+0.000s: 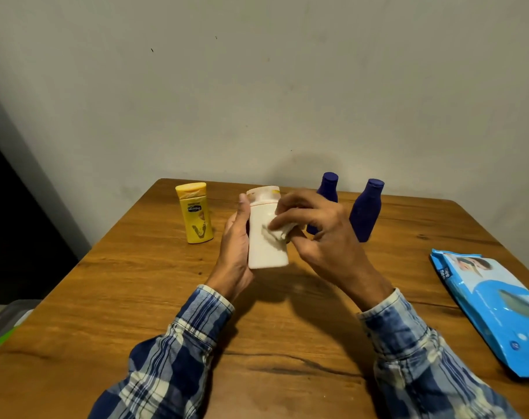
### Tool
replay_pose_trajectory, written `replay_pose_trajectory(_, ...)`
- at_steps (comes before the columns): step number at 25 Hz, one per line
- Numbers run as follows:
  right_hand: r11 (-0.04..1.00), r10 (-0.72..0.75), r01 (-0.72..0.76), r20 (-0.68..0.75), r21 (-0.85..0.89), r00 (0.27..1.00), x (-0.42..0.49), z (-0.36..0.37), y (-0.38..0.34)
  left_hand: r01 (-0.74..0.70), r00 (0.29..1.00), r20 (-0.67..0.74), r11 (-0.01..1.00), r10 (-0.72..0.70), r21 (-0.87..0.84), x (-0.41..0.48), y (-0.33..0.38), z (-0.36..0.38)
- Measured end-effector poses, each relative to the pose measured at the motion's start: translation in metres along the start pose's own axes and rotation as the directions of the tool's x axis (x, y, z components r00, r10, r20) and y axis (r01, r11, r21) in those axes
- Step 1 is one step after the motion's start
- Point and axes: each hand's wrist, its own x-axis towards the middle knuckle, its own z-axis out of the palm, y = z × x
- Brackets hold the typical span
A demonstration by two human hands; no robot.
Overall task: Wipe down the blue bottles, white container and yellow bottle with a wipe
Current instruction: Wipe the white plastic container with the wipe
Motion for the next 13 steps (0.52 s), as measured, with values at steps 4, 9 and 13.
replay_pose_trajectory(4,0.989,0.147,-0.139,-0.243,0.052,0.959,0.002,-0.002,0.001,0.030,0.999,0.009,0.999,-0.030,0.042,-0.004,-0.003,0.006)
replay_pose_trajectory(9,0.995,0.081,-0.085,0.073,0.045,0.994,-0.001,0.002,-0.002,0.112,0.994,0.001,0.993,-0.112,-0.044,0.002,-0.002,-0.004)
replay_pose_trajectory(13,0.985,0.141,-0.153,0.135,0.083,0.981,0.002,-0.006,0.004,0.156,0.988,0.013,0.981,-0.156,-0.116,0.002,-0.003,0.000)
